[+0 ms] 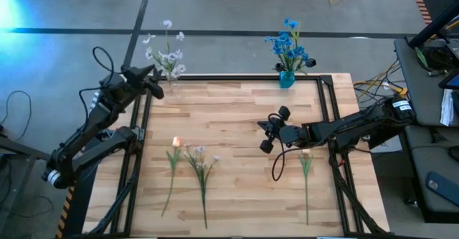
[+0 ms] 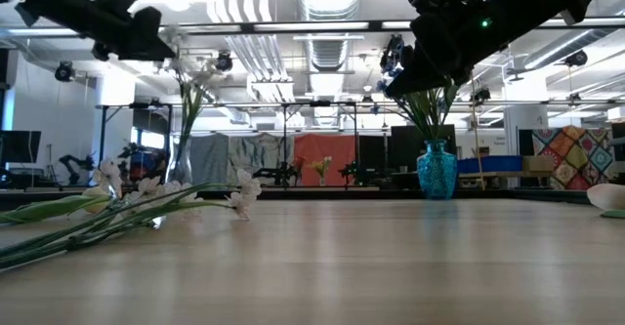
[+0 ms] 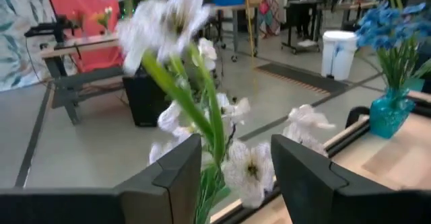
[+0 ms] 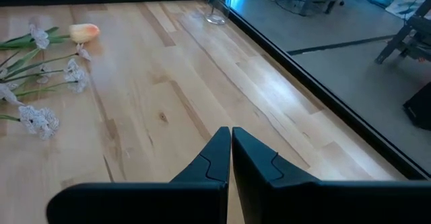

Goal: Sort flowers into vase by color
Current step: Put the right yellow flower into the transparent vase

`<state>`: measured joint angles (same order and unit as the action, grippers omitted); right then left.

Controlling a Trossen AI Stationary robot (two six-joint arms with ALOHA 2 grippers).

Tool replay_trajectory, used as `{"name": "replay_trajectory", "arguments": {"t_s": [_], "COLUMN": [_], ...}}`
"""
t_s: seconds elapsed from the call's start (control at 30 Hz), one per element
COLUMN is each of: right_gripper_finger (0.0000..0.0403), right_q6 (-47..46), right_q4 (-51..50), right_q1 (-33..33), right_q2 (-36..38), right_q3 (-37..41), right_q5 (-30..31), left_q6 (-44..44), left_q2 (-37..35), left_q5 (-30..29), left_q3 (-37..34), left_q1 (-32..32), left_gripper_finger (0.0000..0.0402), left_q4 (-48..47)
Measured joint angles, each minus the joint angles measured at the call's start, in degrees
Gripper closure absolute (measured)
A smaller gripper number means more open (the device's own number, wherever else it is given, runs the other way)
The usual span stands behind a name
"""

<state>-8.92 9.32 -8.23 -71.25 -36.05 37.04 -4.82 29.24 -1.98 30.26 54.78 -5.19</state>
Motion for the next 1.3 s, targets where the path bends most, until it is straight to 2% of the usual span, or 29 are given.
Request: {"name": "replay_trajectory", "arguments": {"t_s": [0.1,0.3,0.47,0.63,0.73,0.83,0.93,1.13,1.3], "right_gripper_finger": [0.0394,0.0394,0.0394,0.0394,0.0394,0.0394,0.0394,0.0394,0.0391], "right_q6": [-0.03,-1.47,-2.10,-3.30,-7.10,-11.93,-16.14,-29.78,-39.09], "right_q4": [0.00,0.01,-0.03,-2.01,-2.98,-4.37,-11.49,-33.85,-43.43], "right_q1": [0.00,0.00,0.01,0.01,0.00,-0.24,-0.98,-2.58,-4.68], "right_q2": [0.01,0.39,0.88,1.21,1.19,1.54,1.69,1.49,1.49], "right_q3": [0.00,0.02,0.02,0.02,0.07,0.02,-2.08,-9.07,-11.20], "right_q5": [-0.05,-3.39,-5.46,-13.56,-17.50,-18.78,-19.27,-22.83,-27.00], "left_q6": [0.06,1.13,1.93,2.36,2.35,2.39,2.41,2.35,1.13], "left_q2": [-1.53,-3.84,-5.39,-7.28,-8.75,-10.25,-11.55,-13.25,-13.96], "left_q5": [3.27,13.67,13.40,13.67,13.71,15.03,16.10,16.52,16.54], "left_q3": [-0.34,-2.88,-5.01,-8.72,-12.75,-16.83,-19.85,-22.53,-22.99], "left_q1": [0.00,-0.37,-1.61,-4.35,-6.30,-8.27,-10.17,-13.44,-15.15], "left_gripper_finger": [0.0237,0.0244,0.0278,0.0336,0.0371,0.0396,0.0397,0.0401,0.0401], "left_q4": [0.01,2.03,3.04,4.60,8.80,14.22,17.16,17.63,17.58]}}
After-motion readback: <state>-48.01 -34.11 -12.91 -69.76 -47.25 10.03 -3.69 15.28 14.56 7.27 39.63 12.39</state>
